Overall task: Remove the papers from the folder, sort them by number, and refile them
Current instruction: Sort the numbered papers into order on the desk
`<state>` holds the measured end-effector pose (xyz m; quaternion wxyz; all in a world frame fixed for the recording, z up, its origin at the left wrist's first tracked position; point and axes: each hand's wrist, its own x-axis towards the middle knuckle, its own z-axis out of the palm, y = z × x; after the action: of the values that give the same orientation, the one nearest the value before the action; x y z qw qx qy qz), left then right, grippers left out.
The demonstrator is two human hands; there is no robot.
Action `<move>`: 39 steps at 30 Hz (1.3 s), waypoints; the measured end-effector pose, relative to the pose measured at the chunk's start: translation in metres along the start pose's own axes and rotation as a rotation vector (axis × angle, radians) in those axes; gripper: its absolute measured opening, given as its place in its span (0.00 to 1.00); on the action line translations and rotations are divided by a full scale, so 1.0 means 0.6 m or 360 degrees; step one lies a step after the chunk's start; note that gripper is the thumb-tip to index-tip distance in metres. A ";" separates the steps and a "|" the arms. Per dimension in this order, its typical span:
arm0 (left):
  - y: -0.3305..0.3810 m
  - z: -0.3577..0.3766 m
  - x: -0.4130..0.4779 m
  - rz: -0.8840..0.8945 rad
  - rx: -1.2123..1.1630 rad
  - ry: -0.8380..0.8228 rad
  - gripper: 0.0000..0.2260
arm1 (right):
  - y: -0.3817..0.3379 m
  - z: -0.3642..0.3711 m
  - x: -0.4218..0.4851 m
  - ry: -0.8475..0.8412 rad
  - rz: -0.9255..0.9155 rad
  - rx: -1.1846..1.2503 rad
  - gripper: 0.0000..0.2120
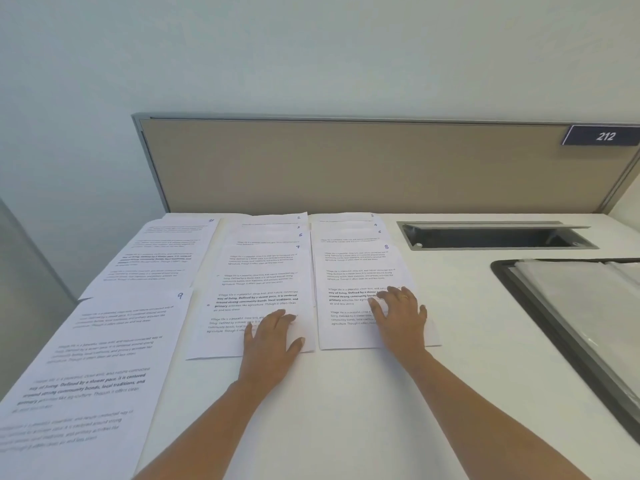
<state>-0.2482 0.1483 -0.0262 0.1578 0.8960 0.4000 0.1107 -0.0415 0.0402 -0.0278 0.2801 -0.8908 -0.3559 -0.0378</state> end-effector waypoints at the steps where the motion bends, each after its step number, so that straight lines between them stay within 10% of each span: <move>1: -0.001 -0.002 -0.003 0.0003 -0.0003 0.0002 0.20 | -0.006 0.002 -0.009 0.0077 -0.0035 0.0027 0.25; 20: -0.217 -0.120 -0.091 -0.0219 0.0058 0.0082 0.30 | -0.213 0.057 -0.121 -0.0064 -0.0186 0.0134 0.25; 24: -0.294 -0.151 -0.110 -0.0337 0.0139 0.0097 0.19 | -0.269 0.079 -0.139 -0.0134 -0.0238 0.0184 0.27; 29: -0.365 -0.175 -0.121 -0.0455 0.0094 0.0162 0.20 | -0.333 0.105 -0.152 -0.0187 -0.0362 0.0331 0.10; 39: -0.469 -0.233 -0.121 -0.1196 -0.0578 0.0411 0.21 | -0.473 0.141 -0.176 -0.0637 -0.0495 0.0330 0.11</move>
<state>-0.5332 0.2986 -0.0065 0.2908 0.6247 0.6888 0.2254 -0.3170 0.1873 0.0072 0.2848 -0.7816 -0.5387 0.1332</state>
